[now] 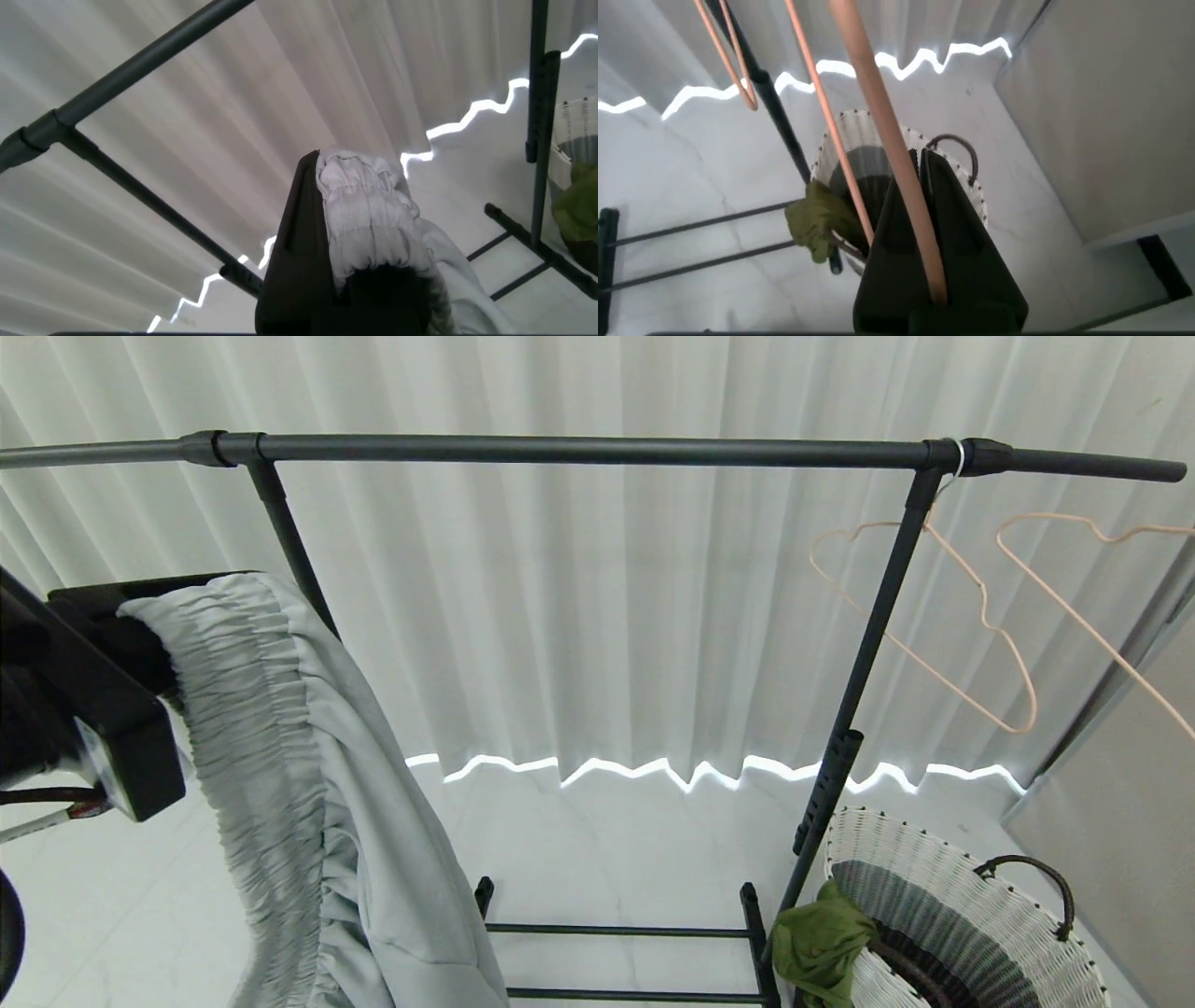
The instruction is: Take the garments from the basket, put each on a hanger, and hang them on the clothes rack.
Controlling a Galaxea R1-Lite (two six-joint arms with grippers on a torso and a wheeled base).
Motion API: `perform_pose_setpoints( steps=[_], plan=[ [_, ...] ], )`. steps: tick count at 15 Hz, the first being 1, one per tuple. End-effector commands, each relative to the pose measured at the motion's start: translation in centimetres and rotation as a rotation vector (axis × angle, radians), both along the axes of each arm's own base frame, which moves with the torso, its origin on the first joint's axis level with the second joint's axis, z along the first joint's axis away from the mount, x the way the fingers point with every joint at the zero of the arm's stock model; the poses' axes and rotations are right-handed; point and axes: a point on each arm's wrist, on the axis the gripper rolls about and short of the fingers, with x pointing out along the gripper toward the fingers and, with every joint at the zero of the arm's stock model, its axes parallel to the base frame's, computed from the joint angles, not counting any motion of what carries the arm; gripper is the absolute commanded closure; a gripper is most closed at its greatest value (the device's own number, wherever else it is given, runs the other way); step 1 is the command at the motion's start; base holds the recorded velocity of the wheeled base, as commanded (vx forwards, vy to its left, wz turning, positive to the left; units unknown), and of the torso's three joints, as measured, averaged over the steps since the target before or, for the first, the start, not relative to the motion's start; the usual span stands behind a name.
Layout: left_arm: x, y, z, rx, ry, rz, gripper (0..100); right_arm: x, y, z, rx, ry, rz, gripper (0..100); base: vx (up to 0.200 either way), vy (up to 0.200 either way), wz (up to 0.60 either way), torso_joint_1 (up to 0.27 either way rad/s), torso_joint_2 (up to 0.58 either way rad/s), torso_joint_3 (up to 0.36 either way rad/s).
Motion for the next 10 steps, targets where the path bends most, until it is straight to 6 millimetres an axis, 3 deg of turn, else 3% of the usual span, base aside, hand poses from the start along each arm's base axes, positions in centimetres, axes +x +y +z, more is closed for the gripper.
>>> perform_pose_setpoints(
  steps=[1, 4, 8, 10],
  plan=[
    [0.0, 0.0, -0.1, 0.0, 0.004, 0.0, 100, -1.6, 0.1, 0.9, -0.023, -0.064, 0.02, 100, 0.0, 0.0, 0.0, 0.0, 0.0, 0.0],
    [0.1, 0.0, -0.1, 0.003, 0.001, -0.001, 100, -2.9, 0.7, 1.5, -0.087, -0.107, 0.159, 100, 0.0, 0.0, 0.0, 0.0, 0.0, 0.0],
    [0.2, -0.1, 0.0, 0.005, 0.001, 0.005, 100, -3.7, 2.0, 0.9, -0.168, -0.072, 0.369, 100, 0.0, 0.0, 0.0, 0.0, 0.0, 0.0],
    [0.2, -0.1, 0.0, 0.005, 0.001, 0.006, 100, -3.7, 2.6, 0.3, -0.191, -0.037, 0.445, 100, 0.0, 0.2, 0.0, 0.005, 0.0, -0.002]
  ],
)
